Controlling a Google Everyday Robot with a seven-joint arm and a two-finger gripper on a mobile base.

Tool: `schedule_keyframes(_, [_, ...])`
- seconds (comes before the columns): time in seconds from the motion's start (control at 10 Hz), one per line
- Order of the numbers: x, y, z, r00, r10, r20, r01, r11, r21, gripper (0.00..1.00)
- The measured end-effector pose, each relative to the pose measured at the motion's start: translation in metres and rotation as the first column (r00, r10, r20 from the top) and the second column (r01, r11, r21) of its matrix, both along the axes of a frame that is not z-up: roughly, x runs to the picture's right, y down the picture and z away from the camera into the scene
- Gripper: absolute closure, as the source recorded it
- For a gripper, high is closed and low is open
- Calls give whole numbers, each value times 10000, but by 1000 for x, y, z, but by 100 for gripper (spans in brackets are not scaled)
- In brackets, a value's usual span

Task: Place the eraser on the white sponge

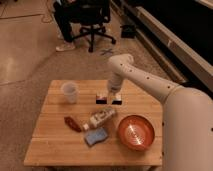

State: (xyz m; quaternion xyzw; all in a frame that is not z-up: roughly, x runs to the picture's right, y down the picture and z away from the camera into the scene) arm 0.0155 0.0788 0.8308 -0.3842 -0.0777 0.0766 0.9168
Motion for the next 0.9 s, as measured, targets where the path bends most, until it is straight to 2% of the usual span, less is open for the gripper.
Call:
schedule_keyframes(0.3, [-19,33,-22,9966,-548,611,553,9985,-55,100])
schedule_keyframes(0.5, [-19,53,-34,9913,-885,972,898,9959,-95,100])
schedule_keyframes(0.9, [-31,85,-43,9719,-1659,1667,1651,9861,187,100])
